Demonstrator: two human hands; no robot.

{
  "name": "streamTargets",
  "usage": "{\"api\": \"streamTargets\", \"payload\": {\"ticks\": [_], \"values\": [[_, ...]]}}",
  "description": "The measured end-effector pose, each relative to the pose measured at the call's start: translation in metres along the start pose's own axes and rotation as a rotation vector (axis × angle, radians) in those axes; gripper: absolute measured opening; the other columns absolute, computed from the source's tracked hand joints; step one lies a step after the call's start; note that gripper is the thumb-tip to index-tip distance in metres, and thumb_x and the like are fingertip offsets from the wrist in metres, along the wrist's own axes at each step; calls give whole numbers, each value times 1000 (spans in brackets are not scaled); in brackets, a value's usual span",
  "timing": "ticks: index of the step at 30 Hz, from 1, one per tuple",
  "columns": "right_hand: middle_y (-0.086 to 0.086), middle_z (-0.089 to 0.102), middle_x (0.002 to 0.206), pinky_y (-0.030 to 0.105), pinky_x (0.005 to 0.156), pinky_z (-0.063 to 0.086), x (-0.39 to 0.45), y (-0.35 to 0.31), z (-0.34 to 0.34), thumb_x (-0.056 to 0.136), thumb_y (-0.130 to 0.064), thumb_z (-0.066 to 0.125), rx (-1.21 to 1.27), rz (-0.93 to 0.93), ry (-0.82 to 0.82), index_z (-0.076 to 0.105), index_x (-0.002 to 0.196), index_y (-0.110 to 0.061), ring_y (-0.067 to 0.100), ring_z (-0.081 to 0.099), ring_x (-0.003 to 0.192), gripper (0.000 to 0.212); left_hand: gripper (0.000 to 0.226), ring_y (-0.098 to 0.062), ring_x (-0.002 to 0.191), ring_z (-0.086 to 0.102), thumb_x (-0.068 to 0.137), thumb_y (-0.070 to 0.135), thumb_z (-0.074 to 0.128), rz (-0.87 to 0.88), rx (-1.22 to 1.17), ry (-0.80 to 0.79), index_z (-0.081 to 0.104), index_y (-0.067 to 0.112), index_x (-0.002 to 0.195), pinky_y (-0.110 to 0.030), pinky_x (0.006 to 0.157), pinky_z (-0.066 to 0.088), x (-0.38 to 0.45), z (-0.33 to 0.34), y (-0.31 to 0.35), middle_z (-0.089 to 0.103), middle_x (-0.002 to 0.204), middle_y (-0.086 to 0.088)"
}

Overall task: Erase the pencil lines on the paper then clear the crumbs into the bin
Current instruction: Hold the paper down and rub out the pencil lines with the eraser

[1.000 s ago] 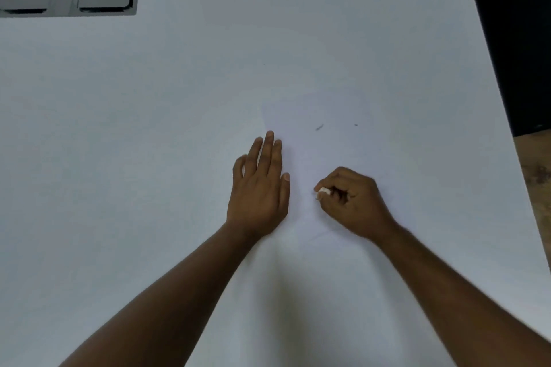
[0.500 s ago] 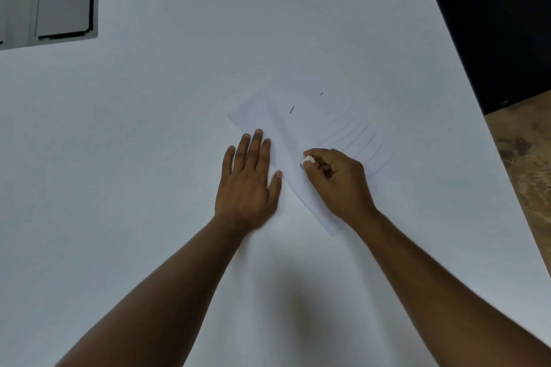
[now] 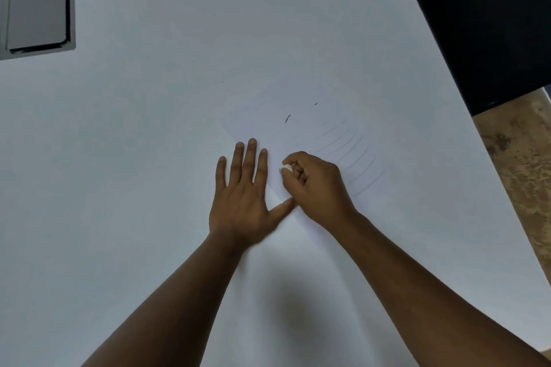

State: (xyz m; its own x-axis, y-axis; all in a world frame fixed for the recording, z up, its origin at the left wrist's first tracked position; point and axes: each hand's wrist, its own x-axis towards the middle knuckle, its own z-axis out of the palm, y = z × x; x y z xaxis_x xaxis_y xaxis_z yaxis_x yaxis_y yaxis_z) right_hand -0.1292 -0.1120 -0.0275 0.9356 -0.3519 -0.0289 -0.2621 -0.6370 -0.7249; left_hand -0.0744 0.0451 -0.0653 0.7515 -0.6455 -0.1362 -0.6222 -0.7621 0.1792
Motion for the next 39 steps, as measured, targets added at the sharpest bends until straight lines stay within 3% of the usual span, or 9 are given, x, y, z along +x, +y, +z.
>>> {"api": "streamTargets", "payload": {"ticks": [3,9,13,17,22,26,28,32,39], "values": [[0,68,89,28,75,55,15,-5,16,97,-23,57,-134,-75,7,69,106,-14,13,62,77,17,102,-25,158,-11,92,85,21,10,13,2,7,14,164,-53,127,1,1,3,-1,-6,172,-8],[5,60,72,29,52,49,27,3,17,92,-13,61,-401,-261,59,70,92,-8,21,57,57,10,105,-23,158,-14,90,87,15,0,-4,-13,2,13,164,-54,127,0,1,1,0,-10,172,-6],[9,59,69,32,54,43,48,40,-22,88,-13,58,-475,-99,293,70,86,-7,27,58,58,13,107,-20,157,-19,89,88,16,-14,-45,-25,-2,14,164,-54,127,-3,0,-4,1,-15,171,-3],[9,54,66,29,53,37,55,43,-35,89,-13,57,-437,37,327,66,78,-7,28,54,57,15,106,-21,156,-20,90,88,16,-10,-43,-29,-3,13,164,-54,127,-3,1,-6,2,-16,171,-4],[2,62,74,31,53,50,30,-5,23,95,-27,47,-347,-199,128,72,95,-14,22,61,63,29,105,-25,159,-8,91,86,20,14,-44,6,5,13,164,-56,127,4,1,-1,0,-4,172,-8],[1,61,73,29,49,47,44,8,10,87,-17,68,-479,-322,146,73,94,-12,20,62,62,10,105,-24,158,-10,91,86,19,10,-49,1,6,11,163,-55,127,1,1,-1,1,-5,172,-7],[5,62,71,28,50,46,64,32,-15,82,-12,72,-582,-272,268,73,90,-9,23,63,61,9,106,-23,158,-13,91,86,21,3,-52,0,7,10,164,-53,127,-3,0,-3,1,-6,172,-6],[9,58,72,32,54,49,83,45,-39,92,-17,54,-490,-71,325,70,91,-7,28,57,59,19,106,-22,158,-14,91,86,20,0,-55,-2,5,11,164,-53,127,-3,1,-5,1,-8,172,-5],[2,63,81,32,50,50,48,11,8,97,-28,47,-480,-370,60,71,103,-13,22,63,69,28,106,-24,158,-10,91,87,19,13,-58,3,7,11,164,-54,127,-1,1,-1,-1,-6,172,-7]]}}
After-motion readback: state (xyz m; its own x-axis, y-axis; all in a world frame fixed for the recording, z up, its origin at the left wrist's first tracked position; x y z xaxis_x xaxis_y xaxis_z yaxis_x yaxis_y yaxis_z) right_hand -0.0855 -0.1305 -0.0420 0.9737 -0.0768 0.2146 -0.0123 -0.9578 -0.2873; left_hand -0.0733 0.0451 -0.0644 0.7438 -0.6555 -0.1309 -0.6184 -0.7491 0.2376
